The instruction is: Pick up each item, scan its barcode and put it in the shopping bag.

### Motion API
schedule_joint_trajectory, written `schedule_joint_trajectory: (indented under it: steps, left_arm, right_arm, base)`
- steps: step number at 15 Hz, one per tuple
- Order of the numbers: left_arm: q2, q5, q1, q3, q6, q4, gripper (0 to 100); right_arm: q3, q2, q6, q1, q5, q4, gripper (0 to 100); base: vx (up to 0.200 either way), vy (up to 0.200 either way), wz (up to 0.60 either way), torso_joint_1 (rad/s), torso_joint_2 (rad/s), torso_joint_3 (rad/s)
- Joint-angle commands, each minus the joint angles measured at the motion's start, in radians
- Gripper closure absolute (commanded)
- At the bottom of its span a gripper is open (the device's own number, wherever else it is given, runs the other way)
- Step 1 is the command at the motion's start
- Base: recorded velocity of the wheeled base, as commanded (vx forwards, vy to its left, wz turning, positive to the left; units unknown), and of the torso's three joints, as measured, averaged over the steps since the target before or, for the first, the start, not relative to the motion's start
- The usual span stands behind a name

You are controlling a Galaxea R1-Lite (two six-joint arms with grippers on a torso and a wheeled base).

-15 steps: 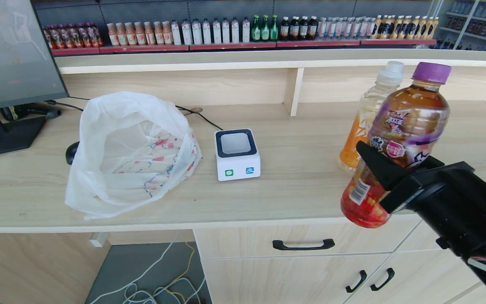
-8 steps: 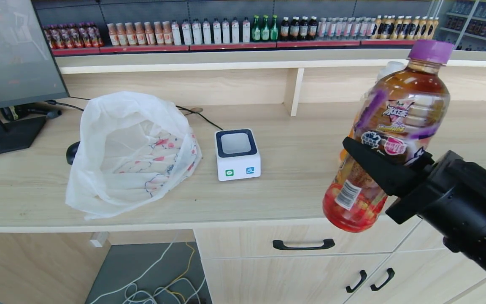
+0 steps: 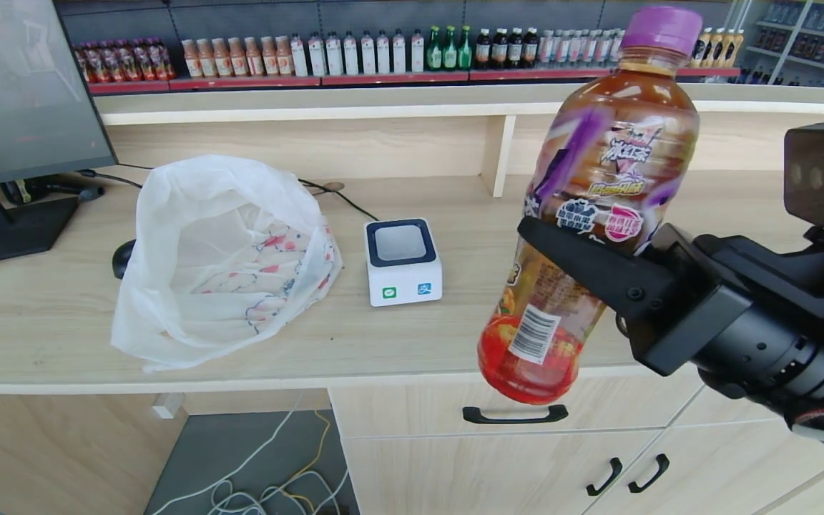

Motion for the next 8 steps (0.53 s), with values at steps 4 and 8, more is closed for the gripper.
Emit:
schedule_joint_trajectory:
  steps: [4,8]
  left_arm:
    - [0.000,0.001,0.000,0.000,0.000,-0.001,0]
    - [0.000,0.001,0.000,0.000,0.000,-0.001,0]
  right_arm:
    - [-0.032,0.008,0.102,0.001,0.113,-0.002,100]
    - [-0.104,0.009,0.180,0.001,0.141,-0.002,100]
  base:
    - [0.000,0.000,0.00,0.000,0.00,0.000]
    - [0.000,0.000,0.00,0.000,0.00,0.000]
